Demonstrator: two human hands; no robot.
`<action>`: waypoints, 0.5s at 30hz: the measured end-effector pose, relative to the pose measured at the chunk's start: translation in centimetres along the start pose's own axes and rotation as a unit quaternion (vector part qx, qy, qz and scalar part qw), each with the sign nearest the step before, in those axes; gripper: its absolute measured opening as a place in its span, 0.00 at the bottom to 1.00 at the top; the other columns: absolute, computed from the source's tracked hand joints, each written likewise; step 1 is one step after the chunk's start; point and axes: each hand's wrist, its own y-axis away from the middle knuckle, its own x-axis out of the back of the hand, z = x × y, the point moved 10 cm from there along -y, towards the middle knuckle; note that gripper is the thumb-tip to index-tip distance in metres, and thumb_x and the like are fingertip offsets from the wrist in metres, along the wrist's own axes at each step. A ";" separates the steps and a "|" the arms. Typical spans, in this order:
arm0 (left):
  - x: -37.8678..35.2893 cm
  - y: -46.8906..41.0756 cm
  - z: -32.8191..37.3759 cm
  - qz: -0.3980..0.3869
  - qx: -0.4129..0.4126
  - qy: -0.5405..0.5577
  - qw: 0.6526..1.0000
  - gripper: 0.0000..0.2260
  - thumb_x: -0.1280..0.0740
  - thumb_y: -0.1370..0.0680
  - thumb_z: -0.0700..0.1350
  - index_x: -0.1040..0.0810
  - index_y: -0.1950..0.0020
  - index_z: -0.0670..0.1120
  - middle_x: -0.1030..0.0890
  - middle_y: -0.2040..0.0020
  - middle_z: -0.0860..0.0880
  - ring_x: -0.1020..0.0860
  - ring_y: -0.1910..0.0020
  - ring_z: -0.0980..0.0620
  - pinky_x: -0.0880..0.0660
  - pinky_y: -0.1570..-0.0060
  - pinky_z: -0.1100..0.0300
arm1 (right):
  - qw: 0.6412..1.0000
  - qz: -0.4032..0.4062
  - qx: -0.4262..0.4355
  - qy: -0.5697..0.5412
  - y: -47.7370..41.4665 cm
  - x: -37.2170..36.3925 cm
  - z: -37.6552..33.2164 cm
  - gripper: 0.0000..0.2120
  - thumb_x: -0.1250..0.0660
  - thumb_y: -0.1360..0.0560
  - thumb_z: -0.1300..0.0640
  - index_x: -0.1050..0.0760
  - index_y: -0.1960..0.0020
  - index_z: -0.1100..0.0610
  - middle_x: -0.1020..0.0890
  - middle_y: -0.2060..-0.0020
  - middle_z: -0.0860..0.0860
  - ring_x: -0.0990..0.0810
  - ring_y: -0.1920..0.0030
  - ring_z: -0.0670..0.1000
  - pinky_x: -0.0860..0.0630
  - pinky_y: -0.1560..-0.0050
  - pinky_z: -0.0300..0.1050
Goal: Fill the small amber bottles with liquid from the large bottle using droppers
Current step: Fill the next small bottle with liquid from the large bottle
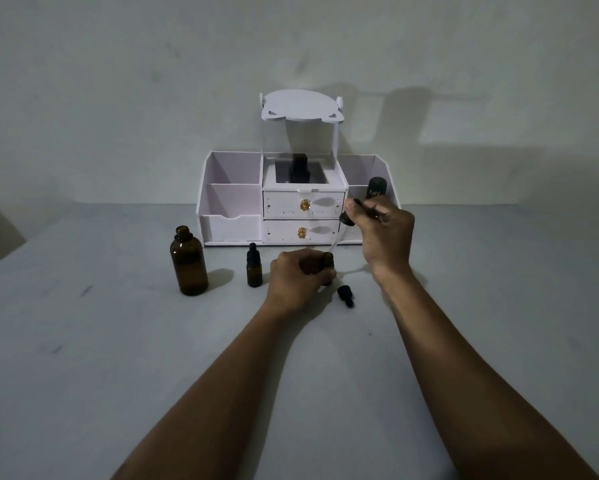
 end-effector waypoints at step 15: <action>-0.2 -1.3 -1.1 0.000 0.019 0.011 1.000 0.16 0.23 0.29 0.42 0.18 0.42 0.50 0.16 0.52 0.58 0.19 0.55 0.66 0.21 0.50 0.67 | 0.998 -0.009 0.004 0.059 -0.6 -1.3 0.5 0.07 0.26 0.26 0.57 0.16 0.52 0.60 0.16 0.61 0.48 0.18 0.60 0.34 0.24 0.56 0.25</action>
